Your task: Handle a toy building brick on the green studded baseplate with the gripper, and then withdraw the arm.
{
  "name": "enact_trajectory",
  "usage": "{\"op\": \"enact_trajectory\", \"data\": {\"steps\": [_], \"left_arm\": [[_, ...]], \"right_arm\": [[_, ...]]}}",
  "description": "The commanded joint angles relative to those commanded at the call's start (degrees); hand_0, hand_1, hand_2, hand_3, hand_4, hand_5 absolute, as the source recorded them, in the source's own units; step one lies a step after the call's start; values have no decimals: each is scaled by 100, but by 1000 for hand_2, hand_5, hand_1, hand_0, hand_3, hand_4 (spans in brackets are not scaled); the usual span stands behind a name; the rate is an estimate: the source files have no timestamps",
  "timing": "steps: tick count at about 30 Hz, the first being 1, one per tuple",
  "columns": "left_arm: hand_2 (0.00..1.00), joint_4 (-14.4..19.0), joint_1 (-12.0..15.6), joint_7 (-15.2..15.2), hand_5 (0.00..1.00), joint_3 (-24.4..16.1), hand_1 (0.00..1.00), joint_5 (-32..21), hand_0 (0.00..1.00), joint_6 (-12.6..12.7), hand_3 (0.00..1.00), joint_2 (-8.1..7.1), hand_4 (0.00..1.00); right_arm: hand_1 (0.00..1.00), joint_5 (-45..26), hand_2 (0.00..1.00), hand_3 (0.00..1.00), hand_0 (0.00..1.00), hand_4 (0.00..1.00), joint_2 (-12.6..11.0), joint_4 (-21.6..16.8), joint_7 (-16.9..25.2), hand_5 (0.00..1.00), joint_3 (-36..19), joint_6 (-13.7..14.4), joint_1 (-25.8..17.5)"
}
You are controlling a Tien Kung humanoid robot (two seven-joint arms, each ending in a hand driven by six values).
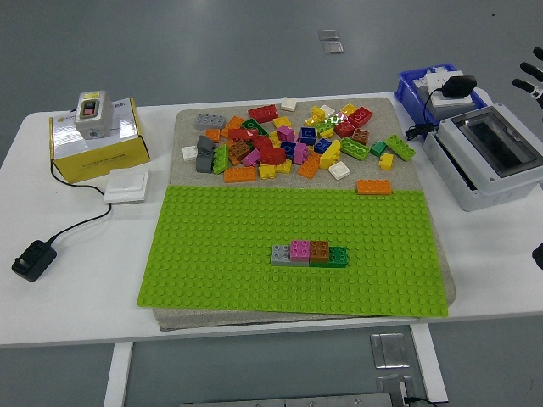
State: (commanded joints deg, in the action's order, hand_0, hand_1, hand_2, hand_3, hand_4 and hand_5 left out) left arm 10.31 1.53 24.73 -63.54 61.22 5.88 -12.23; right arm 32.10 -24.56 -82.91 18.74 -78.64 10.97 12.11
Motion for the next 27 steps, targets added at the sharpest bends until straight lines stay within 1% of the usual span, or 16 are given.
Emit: {"op": "enact_trajectory", "data": {"steps": [10, 21, 27], "left_arm": [[560, 0, -18, -2, 594, 7, 607, 8, 639, -17, 601, -35, 182], [562, 0, 2, 25, 589, -33, 608, 118, 640, -38, 601, -144, 173], [562, 0, 4, 31, 588, -24, 608, 147, 641, -42, 601, -163, 171]], "right_arm": [[659, -36, 733, 689, 578, 392, -29, 40, -27, 549, 5, 24, 58], [657, -58, 733, 689, 570, 390, -71, 135, -38, 547, 76, 17, 167], [655, -43, 734, 689, 568, 388, -78, 192, -43, 547, 79, 14, 175]]}}
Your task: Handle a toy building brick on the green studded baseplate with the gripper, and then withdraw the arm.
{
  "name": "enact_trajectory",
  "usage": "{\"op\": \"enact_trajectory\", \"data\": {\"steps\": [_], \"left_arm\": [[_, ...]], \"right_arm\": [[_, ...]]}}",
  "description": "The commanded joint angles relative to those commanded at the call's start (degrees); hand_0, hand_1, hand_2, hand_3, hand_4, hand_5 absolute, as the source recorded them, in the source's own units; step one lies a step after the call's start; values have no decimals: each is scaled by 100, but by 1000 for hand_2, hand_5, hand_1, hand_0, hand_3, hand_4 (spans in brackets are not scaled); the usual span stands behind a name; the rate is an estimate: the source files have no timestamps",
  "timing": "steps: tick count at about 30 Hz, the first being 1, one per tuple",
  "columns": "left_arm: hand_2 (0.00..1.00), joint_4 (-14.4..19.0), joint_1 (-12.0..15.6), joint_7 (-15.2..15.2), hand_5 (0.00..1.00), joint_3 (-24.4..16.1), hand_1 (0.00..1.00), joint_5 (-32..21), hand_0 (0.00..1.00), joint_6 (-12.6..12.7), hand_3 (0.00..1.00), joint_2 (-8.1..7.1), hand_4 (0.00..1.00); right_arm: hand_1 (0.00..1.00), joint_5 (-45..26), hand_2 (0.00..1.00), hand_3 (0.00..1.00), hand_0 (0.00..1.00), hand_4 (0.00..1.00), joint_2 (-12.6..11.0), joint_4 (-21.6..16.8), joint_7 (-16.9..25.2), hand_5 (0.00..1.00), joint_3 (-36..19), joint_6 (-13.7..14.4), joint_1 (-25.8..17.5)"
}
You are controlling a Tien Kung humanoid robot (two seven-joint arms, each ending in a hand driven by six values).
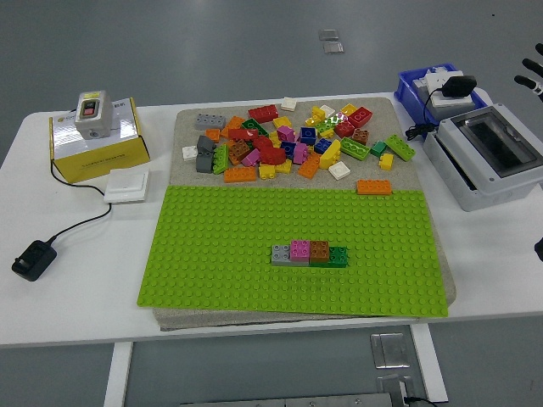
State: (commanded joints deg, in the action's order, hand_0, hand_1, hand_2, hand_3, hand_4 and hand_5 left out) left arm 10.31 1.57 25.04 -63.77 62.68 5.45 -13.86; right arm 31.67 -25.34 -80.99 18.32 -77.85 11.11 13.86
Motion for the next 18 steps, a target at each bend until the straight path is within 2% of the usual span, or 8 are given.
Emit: {"op": "enact_trajectory", "data": {"steps": [18], "left_arm": [[562, 0, 37, 1, 587, -4, 609, -91, 641, 5, 602, 134, 168]], "right_arm": [[655, 114, 733, 689, 566, 392, -21, -100, -17, 548, -258, -17, -65]]}}
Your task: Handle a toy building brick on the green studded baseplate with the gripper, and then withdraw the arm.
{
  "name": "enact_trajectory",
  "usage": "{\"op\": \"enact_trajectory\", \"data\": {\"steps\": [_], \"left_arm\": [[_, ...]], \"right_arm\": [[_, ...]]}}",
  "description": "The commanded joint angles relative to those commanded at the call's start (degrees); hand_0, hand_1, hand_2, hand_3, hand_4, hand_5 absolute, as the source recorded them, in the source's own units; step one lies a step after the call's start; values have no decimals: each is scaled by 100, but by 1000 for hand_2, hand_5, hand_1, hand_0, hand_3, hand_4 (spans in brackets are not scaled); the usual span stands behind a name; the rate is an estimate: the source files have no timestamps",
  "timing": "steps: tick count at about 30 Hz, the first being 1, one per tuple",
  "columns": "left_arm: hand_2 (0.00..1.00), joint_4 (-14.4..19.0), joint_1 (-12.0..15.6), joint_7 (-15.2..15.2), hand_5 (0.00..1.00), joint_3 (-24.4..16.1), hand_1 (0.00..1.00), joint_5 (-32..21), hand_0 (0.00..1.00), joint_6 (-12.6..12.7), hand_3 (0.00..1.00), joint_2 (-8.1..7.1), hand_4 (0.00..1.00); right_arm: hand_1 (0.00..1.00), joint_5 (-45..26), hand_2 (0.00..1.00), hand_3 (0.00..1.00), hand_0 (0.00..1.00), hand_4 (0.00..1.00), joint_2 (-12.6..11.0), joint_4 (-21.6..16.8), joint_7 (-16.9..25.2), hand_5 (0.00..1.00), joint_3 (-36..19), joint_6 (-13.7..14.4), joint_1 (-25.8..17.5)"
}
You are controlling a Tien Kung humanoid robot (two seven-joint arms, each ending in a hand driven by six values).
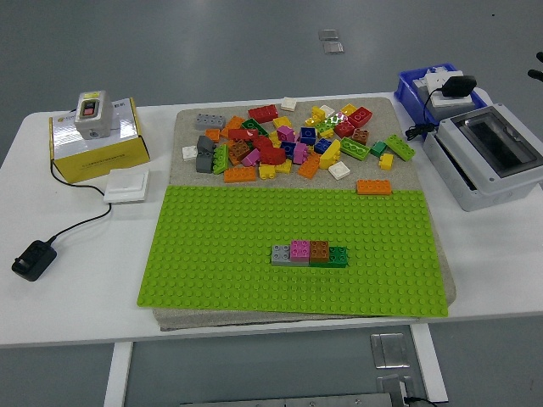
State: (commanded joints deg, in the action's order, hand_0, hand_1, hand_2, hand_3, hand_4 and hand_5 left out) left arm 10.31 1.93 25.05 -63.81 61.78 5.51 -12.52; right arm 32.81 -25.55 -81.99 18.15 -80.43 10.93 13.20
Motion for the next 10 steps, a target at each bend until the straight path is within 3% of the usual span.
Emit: {"op": "enact_trajectory", "data": {"steps": [10], "left_arm": [[562, 0, 1, -2, 587, 6, 609, 41, 641, -4, 603, -32, 167]], "right_arm": [[656, 42, 733, 689, 569, 393, -11, 0, -19, 548, 25, 0, 7]]}}
